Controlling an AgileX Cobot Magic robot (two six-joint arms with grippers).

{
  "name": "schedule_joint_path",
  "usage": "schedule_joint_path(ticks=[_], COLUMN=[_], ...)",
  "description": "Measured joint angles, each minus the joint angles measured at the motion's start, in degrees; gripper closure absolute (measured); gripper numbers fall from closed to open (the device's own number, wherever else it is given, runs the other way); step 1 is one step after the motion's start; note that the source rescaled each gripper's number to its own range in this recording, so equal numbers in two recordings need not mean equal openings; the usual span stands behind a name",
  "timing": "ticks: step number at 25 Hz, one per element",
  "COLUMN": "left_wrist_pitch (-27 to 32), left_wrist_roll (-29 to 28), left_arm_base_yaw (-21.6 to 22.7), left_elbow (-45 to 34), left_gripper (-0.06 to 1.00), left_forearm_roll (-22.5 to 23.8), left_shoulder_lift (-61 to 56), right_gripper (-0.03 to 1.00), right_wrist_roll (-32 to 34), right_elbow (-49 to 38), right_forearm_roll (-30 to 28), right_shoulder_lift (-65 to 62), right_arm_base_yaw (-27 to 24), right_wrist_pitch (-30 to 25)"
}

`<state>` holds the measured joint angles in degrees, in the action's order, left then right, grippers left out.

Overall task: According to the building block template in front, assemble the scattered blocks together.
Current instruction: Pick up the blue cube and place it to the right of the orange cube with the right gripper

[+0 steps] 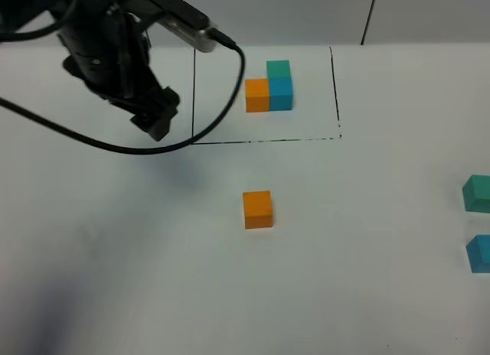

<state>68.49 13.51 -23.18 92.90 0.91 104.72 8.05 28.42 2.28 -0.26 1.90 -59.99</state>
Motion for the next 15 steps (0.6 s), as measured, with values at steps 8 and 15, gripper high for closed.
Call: schedule_joint_path(ticks=[8, 15], left_wrist_pitch=[-1.1, -4.5], left_wrist_roll=[-5.9, -13.5], left_arm_base_yaw=[8.8, 9.1], left_elbow=[-19.2, -33.4], left_gripper=[-0.04, 0.00], left_forearm_roll=[0.0, 0.9], left_shoulder_lift=[-22.9, -47.4], right_gripper=[0.22, 0.22], right_wrist_roll=[0.0, 0.0], right_elbow=[0.0, 0.0], right_forearm_roll=[0.0, 0.0], right_shoulder_lift=[0.0, 0.0], right_arm_base_yaw=[0.0, 0.0], right_wrist_pitch=[0.0, 0.0])
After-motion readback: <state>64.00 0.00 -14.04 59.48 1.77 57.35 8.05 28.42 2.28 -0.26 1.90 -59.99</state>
